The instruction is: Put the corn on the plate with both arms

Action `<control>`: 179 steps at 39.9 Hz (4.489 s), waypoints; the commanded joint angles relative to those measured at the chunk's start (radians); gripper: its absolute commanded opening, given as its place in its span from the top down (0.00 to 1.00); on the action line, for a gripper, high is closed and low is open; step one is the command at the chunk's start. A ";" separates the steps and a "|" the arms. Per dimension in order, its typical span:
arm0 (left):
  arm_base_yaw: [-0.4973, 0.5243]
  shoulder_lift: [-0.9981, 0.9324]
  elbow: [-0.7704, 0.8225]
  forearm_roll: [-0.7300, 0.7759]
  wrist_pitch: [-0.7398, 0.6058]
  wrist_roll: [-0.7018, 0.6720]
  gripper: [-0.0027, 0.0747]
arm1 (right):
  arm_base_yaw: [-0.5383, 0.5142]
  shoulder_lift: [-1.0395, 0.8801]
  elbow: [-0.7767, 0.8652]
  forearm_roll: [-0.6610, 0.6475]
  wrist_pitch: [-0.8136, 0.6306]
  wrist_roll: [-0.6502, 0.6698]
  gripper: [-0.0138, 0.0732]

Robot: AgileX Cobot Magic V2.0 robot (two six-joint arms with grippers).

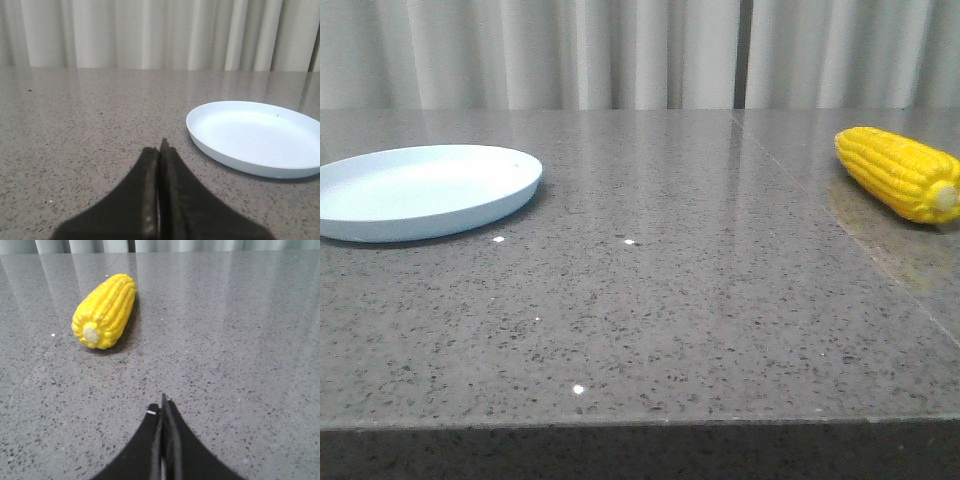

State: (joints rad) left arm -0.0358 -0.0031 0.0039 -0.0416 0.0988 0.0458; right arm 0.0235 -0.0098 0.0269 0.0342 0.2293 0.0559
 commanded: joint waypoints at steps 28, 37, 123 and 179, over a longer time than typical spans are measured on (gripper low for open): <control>0.002 -0.021 0.004 0.002 -0.082 -0.011 0.99 | -0.006 -0.017 -0.004 -0.008 -0.072 -0.007 0.98; 0.002 -0.021 0.004 0.002 -0.082 -0.011 0.99 | -0.006 -0.017 -0.005 -0.008 -0.073 -0.007 0.98; -0.111 1.030 -0.851 0.023 0.346 0.009 0.14 | -0.007 0.279 -0.571 -0.008 0.185 -0.007 0.15; -0.190 1.495 -1.308 -0.215 0.629 0.010 0.99 | -0.007 0.279 -0.571 -0.008 0.185 -0.007 0.15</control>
State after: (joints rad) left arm -0.1887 1.5562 -1.2401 -0.1678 0.7645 0.0546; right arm 0.0189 0.2523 -0.5094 0.0342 0.4913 0.0559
